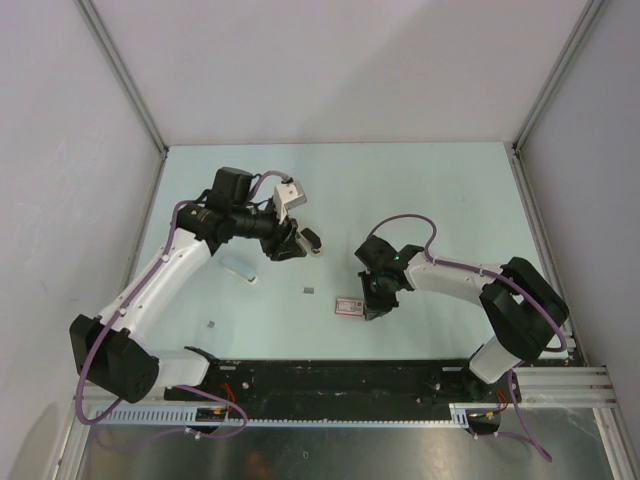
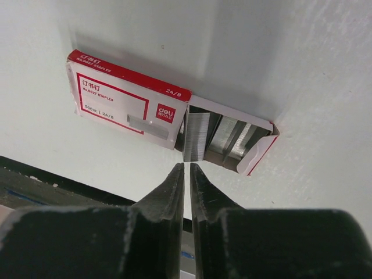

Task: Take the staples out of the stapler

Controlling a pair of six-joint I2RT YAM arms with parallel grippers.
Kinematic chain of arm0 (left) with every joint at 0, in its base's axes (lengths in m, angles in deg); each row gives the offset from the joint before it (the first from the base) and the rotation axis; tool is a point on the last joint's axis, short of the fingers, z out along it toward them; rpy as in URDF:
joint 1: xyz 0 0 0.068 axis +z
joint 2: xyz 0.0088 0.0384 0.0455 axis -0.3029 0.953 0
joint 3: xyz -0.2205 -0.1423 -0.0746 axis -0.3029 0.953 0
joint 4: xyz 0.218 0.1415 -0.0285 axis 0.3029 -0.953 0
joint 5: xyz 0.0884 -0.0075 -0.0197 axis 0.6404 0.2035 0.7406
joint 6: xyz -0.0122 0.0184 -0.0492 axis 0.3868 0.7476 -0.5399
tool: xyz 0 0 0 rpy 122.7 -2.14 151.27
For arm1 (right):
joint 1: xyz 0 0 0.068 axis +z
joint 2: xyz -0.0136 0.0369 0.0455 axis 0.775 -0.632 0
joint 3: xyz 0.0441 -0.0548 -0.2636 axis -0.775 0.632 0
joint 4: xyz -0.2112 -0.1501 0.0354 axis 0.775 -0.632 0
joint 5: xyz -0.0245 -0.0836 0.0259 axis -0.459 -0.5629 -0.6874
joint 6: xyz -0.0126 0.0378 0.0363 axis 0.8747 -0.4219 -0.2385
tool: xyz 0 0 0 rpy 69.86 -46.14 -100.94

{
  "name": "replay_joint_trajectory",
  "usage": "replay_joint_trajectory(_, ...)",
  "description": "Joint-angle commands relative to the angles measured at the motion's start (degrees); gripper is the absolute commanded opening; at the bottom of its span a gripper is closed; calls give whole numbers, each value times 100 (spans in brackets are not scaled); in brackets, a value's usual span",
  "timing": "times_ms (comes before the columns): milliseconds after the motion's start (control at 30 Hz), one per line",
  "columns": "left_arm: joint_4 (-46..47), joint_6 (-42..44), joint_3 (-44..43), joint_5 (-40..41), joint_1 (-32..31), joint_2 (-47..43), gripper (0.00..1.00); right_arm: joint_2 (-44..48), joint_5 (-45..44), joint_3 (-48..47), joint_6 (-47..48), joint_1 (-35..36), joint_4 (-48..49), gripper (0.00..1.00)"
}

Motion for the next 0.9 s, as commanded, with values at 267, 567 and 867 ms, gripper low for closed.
replay_joint_trajectory(267, 63, 29, 23, -193, -47, -260, 58, 88, 258, -232, 53, -182, 221, 21)
replay_joint_trajectory(567, 49, 9, 10, -196, -65, -273, 58, 45, 354, -407, 43, -134, 288, 24)
replay_joint_trajectory(867, 48, 6, 28, -184, -75, -282, 58, 519, 269, -458, 46, -225, 0, 23)
